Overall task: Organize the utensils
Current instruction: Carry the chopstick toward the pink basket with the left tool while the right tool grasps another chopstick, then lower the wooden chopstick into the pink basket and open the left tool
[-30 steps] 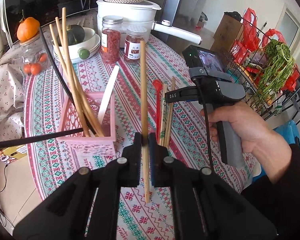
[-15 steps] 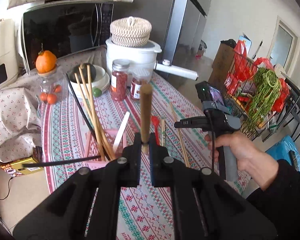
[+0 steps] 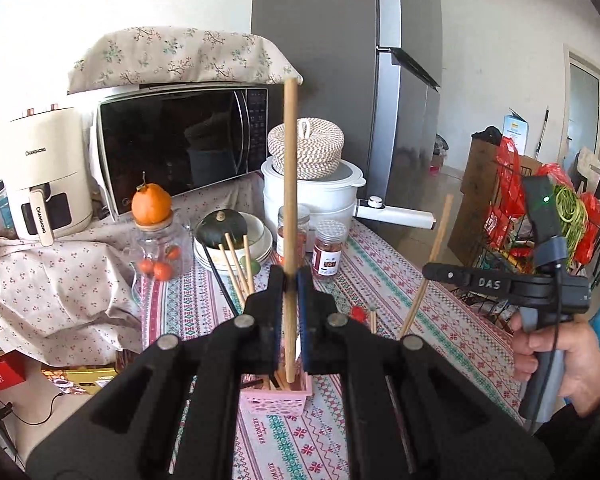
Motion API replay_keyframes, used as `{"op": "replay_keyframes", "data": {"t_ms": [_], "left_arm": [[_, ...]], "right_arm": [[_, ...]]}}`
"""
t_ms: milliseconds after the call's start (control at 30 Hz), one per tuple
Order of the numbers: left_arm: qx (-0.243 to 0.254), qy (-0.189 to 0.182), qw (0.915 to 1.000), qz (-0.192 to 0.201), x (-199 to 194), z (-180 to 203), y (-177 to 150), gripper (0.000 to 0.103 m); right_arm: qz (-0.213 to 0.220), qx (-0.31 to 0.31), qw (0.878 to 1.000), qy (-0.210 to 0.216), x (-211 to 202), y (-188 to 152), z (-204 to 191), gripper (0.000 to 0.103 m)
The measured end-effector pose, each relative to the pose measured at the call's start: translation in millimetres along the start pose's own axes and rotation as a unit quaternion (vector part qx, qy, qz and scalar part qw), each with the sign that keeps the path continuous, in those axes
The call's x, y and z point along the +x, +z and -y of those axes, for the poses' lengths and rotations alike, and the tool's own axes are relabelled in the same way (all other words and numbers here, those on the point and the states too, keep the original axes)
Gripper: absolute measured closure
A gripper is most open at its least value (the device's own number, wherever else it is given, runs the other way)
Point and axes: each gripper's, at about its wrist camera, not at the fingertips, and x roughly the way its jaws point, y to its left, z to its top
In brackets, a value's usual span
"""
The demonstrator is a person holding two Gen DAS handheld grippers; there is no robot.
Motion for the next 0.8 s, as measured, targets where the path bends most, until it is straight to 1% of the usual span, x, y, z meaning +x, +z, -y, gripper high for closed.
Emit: {"op": "replay_keyframes", "data": {"t_ms": [100, 233, 467, 567, 600, 633, 667, 700, 733, 767, 800], "left_arm": [[-0.004, 0.006, 0.9999, -0.013, 11.1, -1.3, -5.5, 0.095], [-0.001, 0.017, 0.9991, -0.039, 29.7, -0.9, -14.6, 0.095], [-0.042, 0.014, 0.9934, -0.106, 62.8, -10.0, -34.6, 0.095], [-0.040, 0.017, 0.9919, -0.119, 67.3, -8.4, -38.5, 0.095], [-0.041, 0.019, 0.9916, -0.121, 68.1, -7.9, -38.9, 0.094], [-0.042, 0.019, 0.9915, -0.122, 67.0, -7.4, -38.6, 0.085], [-0.045, 0.019, 0.9914, -0.121, 65.8, -7.5, -37.8, 0.066], [-0.049, 0.020, 0.9915, -0.118, 63.4, -8.3, -36.4, 0.056], [-0.055, 0.022, 0.9920, -0.111, 58.2, -8.3, -35.0, 0.039], [-0.061, 0.024, 0.9924, -0.104, 53.8, -9.2, -33.3, 0.029], [-0.064, 0.025, 0.9927, -0.099, 49.6, -9.7, -31.7, 0.027]], "right_arm": [[0.006, -0.003, 1.000, 0.010, -2.8, 1.8, -2.8, 0.097], [0.010, -0.008, 1.000, 0.016, -11.4, -0.2, -10.5, 0.097], [0.016, -0.023, 0.999, 0.025, -18.7, 0.3, -17.9, 0.098], [0.024, -0.026, 0.999, 0.035, -26.9, 3.6, -21.5, 0.098], [0.027, -0.027, 0.998, 0.039, -30.1, 4.9, -22.8, 0.098], [0.031, -0.028, 0.998, 0.044, -33.6, 6.0, -24.5, 0.098], [0.035, -0.030, 0.998, 0.049, -37.2, 7.4, -26.4, 0.098], [0.040, -0.031, 0.997, 0.054, -40.9, 8.9, -28.6, 0.098], [0.045, -0.033, 0.997, 0.059, -44.9, 10.4, -31.0, 0.098], [0.050, -0.034, 0.996, 0.065, -48.5, 11.9, -33.4, 0.098], [0.055, -0.036, 0.995, 0.071, -52.5, 13.3, -36.3, 0.098]]}}
